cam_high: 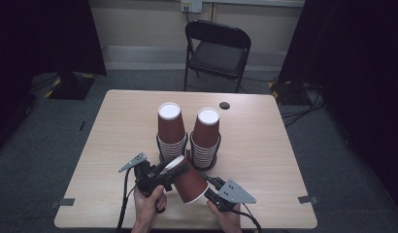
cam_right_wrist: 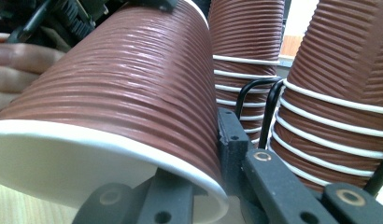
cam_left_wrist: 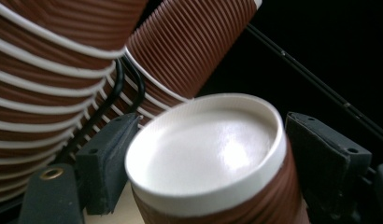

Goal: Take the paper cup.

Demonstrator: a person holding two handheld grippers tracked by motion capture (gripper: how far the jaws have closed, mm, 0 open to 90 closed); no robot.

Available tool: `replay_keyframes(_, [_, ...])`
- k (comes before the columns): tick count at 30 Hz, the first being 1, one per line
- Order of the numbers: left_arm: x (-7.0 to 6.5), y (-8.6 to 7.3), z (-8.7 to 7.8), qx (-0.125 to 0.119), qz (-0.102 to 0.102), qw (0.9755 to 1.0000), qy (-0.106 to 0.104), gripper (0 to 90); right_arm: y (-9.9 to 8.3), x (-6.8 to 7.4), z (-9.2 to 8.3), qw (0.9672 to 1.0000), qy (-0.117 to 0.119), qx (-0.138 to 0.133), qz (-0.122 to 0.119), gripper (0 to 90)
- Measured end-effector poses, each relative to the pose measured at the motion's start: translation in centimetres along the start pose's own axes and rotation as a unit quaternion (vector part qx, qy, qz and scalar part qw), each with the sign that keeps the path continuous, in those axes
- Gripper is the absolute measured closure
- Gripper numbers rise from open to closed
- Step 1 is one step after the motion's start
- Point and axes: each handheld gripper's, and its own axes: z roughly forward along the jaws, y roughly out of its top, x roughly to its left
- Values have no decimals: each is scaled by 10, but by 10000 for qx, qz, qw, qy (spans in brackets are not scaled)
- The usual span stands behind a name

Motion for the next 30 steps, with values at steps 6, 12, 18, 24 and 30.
replay_keyframes(6, [1, 7, -2, -43, 266, 9995, 134, 183, 1, -4, 0, 9997, 33, 119, 205, 847])
replay_keyframes(12, [4, 11, -4, -144, 435, 9982, 376, 169, 0, -7, 0, 9987, 145, 356, 335, 850])
replay_keyframes(18, [5, 13, -9, -289, 723, 9952, 600, 166, -2, -10, 0, 9958, 304, 646, 578, 853])
replay_keyframes(24, [6, 11, -15, -381, 1155, 9895, 781, 200, -2, -13, 2, 9930, 332, 854, 745, 854])
replay_keyframes(30, [13, 8, -21, -332, 1845, 9776, 953, 185, -3, -17, 4, 9903, 299, 1073, 836, 855])
